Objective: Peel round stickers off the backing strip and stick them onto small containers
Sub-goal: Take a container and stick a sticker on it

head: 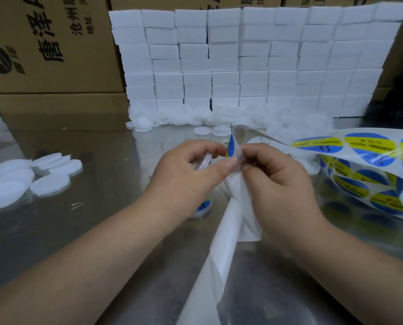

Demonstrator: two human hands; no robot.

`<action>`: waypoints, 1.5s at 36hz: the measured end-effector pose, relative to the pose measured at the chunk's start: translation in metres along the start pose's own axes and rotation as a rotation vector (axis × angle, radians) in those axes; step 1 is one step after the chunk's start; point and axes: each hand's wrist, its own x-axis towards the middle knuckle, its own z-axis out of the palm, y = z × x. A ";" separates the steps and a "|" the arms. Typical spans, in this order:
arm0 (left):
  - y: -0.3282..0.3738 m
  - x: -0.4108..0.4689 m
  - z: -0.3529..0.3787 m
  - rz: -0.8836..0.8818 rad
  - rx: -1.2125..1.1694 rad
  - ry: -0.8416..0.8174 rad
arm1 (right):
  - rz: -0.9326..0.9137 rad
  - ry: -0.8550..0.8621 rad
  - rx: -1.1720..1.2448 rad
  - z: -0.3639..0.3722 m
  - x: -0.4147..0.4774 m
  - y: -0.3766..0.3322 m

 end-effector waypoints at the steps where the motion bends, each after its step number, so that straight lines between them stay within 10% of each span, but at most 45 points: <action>1: 0.000 0.000 -0.001 -0.011 -0.005 0.014 | 0.003 -0.002 -0.010 0.000 0.000 0.001; 42: -0.002 0.002 -0.004 0.037 0.075 -0.048 | 0.024 0.014 -0.098 0.003 0.000 0.003; 54: -0.007 0.013 -0.013 -0.082 0.148 0.287 | -0.027 0.051 -0.085 0.001 0.000 0.003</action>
